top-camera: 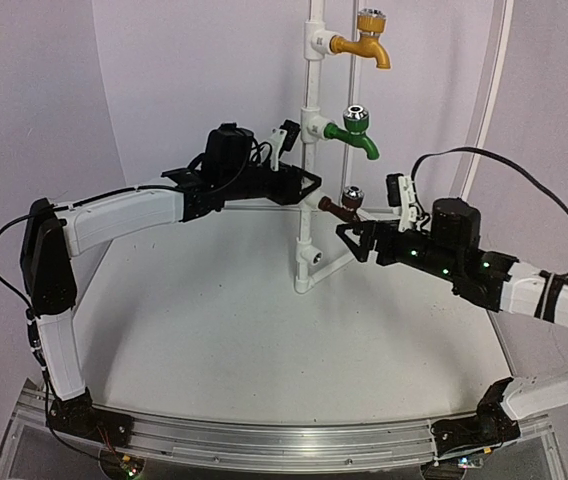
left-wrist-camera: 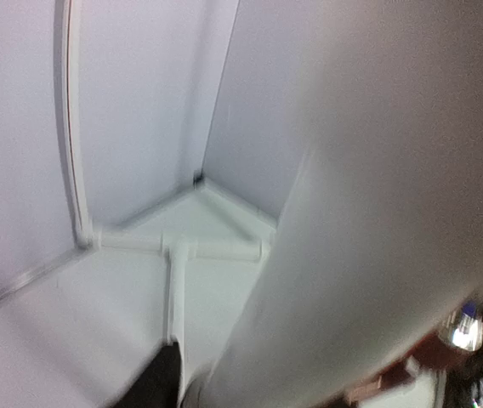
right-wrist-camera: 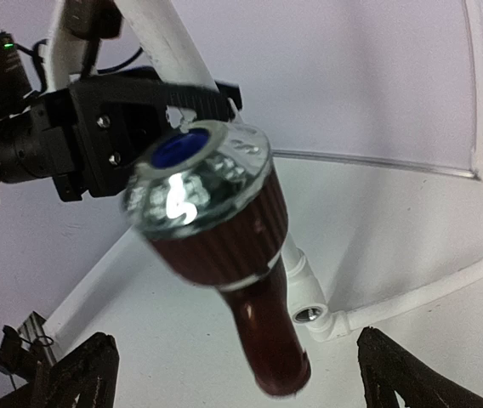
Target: Install the water faucets
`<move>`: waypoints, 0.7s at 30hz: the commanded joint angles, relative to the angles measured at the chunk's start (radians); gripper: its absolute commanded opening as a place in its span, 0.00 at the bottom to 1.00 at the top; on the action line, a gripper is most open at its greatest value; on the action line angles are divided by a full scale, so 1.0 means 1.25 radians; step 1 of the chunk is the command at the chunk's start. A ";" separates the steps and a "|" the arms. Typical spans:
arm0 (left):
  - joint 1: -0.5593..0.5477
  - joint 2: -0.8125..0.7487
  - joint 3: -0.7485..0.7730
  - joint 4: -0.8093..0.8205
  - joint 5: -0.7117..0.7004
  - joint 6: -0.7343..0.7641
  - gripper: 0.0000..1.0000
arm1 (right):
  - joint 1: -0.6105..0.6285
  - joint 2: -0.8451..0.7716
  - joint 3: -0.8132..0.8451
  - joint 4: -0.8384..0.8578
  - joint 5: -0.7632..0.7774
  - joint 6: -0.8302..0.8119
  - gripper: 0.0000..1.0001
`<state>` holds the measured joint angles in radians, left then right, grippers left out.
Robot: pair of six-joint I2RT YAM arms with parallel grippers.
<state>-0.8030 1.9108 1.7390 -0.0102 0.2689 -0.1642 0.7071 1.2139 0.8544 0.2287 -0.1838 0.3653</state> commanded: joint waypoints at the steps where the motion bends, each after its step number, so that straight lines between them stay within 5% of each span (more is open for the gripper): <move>1: -0.007 -0.071 -0.011 -0.195 0.030 -0.027 0.55 | 0.001 -0.162 -0.049 -0.116 0.085 -0.207 0.98; 6: -0.006 -0.151 -0.029 -0.194 -0.006 -0.037 0.67 | 0.001 -0.254 -0.019 -0.298 0.270 -0.231 0.98; 10: -0.006 -0.251 -0.071 -0.199 -0.058 -0.031 0.94 | 0.001 -0.293 0.057 -0.404 0.408 -0.187 0.98; 21: -0.006 -0.537 -0.161 -0.235 -0.259 0.032 1.00 | 0.001 -0.394 0.302 -0.520 0.522 -0.202 0.98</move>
<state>-0.8101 1.3360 1.5592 -0.2892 0.0693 -0.1746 0.7074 0.7592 1.1326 -0.3912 0.3890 0.1313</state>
